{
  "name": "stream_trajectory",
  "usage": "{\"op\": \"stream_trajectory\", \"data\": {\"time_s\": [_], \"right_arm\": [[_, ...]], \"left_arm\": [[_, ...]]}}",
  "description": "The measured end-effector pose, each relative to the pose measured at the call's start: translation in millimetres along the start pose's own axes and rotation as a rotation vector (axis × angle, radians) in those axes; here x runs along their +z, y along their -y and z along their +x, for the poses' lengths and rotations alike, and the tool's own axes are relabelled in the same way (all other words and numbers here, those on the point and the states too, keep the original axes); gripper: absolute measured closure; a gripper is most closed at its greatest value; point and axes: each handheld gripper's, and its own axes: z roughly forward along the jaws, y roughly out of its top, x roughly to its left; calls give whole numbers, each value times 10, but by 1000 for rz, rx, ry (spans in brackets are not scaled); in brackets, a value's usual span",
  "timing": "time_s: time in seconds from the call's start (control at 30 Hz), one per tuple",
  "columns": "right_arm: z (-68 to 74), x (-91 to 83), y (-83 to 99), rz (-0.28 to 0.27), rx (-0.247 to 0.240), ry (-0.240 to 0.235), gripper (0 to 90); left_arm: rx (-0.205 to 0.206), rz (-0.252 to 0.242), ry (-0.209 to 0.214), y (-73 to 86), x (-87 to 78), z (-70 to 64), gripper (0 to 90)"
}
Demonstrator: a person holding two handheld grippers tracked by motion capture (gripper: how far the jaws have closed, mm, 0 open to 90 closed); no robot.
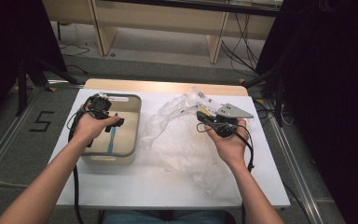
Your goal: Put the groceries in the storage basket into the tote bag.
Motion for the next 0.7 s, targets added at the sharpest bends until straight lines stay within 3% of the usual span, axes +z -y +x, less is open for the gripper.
{"op": "stream_trajectory", "data": {"time_s": [0.7], "right_arm": [[6, -6, -4, 0, -4, 0, 900]], "left_arm": [[-49, 118, -23, 19, 251, 142, 329]]}}
